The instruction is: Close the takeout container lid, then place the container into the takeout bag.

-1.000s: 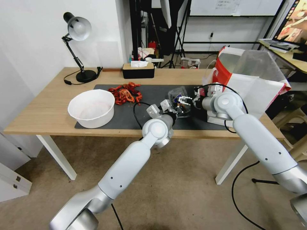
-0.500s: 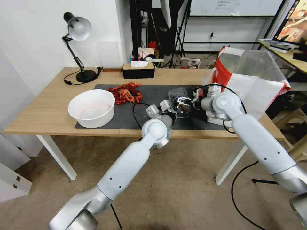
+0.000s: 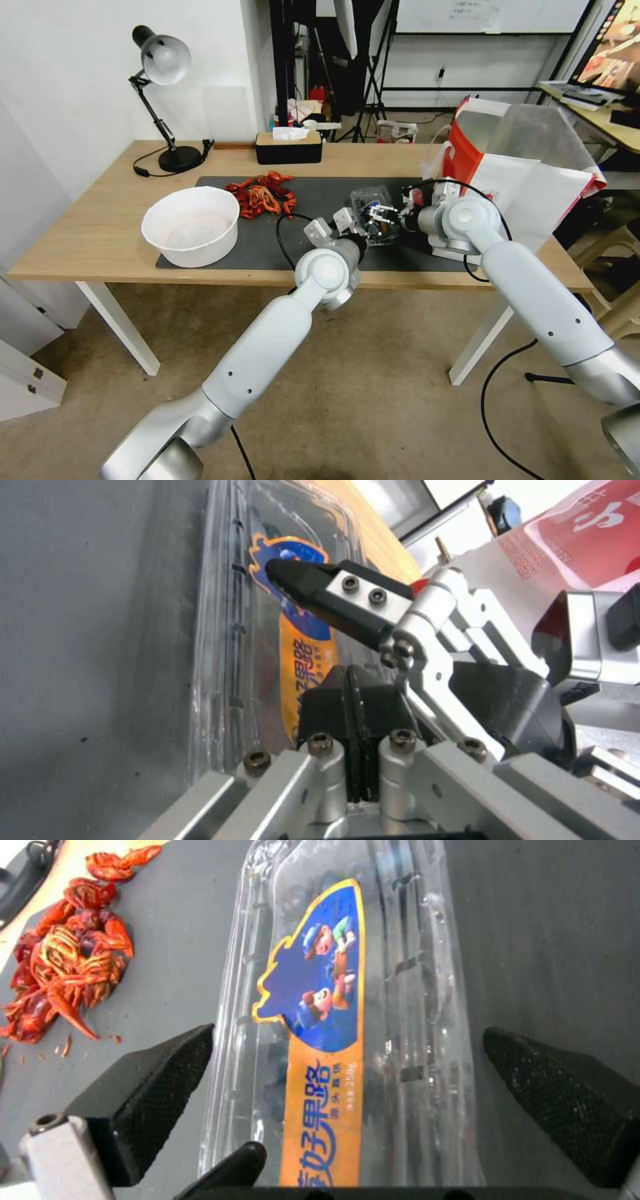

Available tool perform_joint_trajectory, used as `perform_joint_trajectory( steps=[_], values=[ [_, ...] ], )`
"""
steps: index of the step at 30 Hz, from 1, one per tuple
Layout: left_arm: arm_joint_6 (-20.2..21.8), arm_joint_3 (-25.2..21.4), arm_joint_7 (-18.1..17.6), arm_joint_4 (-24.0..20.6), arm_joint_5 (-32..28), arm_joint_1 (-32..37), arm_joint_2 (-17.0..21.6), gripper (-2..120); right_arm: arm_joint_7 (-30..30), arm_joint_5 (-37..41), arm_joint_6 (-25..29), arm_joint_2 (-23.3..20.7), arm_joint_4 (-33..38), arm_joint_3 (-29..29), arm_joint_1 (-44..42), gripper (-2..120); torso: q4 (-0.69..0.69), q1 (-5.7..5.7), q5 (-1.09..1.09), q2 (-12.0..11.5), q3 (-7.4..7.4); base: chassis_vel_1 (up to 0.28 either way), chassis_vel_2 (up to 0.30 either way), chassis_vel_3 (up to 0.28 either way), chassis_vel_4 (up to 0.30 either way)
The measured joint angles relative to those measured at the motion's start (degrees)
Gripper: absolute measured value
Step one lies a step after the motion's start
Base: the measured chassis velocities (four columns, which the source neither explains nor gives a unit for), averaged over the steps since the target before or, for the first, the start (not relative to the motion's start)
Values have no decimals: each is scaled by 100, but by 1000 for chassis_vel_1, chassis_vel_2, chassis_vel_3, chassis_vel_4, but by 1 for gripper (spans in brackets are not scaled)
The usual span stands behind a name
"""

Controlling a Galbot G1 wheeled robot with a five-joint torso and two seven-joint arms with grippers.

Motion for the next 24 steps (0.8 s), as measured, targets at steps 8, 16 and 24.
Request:
perform_joint_trajectory(
  steps=[8, 16, 24],
  values=[
    [3, 11, -1, -36, -11, 2, 4, 0, -18, 49, -3, 21, -49, -25, 49, 100, -1, 0, 0, 0, 0, 0, 0, 0, 0],
    [6, 18, -1, -54, -12, 2, -11, 0, -53, 89, -10, 83, -180, -47, 103, 100, 0, 0, 0, 0, 0, 0, 0, 0, 0],
    [2, 23, -1, -48, -4, 5, -39, 0, -68, 83, -10, 120, -245, -35, 109, 100, 0, 0, 0, 0, 0, 0, 0, 0, 0]
  ],
)
